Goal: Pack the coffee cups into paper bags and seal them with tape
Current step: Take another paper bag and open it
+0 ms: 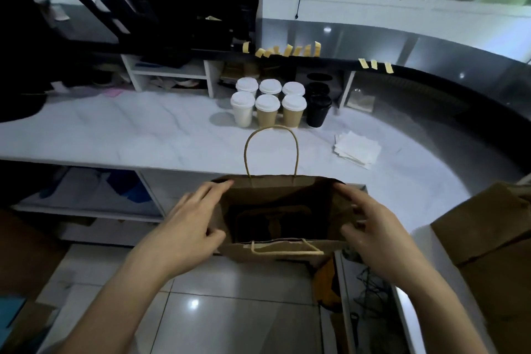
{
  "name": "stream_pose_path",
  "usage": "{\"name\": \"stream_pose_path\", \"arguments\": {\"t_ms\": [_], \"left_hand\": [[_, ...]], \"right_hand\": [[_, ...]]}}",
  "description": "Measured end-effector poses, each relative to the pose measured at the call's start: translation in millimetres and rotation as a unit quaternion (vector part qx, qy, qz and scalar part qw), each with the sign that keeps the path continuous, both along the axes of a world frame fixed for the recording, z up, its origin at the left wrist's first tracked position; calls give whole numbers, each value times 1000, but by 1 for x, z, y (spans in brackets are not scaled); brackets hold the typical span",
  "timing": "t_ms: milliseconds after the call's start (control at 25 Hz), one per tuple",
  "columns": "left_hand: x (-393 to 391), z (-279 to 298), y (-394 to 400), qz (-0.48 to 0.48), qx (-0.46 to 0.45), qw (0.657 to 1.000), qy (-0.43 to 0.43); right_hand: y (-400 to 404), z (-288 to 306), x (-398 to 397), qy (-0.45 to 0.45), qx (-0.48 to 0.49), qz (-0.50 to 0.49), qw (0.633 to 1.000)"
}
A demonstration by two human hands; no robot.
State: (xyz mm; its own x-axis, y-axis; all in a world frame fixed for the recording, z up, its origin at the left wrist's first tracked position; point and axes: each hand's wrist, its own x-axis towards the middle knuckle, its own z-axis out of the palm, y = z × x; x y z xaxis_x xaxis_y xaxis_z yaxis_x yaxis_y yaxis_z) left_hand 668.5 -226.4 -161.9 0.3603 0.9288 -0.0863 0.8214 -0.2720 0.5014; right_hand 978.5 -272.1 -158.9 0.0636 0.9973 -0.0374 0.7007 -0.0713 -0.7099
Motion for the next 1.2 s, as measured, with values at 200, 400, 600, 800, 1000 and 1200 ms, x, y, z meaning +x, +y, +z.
{"name": "stream_pose_path", "arguments": {"t_ms": [200, 400, 600, 800, 1000, 1200], "left_hand": [[-43, -4, 21, 50, 6, 999, -15], [-69, -11, 39, 91, 7, 996, -9], [-85, -15, 73, 131, 12, 991, -12], [-94, -12, 122, 163, 16, 986, 17], [-96, -9, 173, 188, 18, 982, 22], [-105, -18, 202, 213, 14, 977, 21]], "right_hand": [[44, 6, -42, 15, -10, 40, 999], [88, 5, -67, 25, -22, 84, 996], [147, -4, -83, 35, -25, 118, 992], [218, -11, -92, 36, -27, 146, 988], [280, -15, -95, 47, -38, 169, 984], [329, -20, -107, 54, -52, 192, 978]]}}
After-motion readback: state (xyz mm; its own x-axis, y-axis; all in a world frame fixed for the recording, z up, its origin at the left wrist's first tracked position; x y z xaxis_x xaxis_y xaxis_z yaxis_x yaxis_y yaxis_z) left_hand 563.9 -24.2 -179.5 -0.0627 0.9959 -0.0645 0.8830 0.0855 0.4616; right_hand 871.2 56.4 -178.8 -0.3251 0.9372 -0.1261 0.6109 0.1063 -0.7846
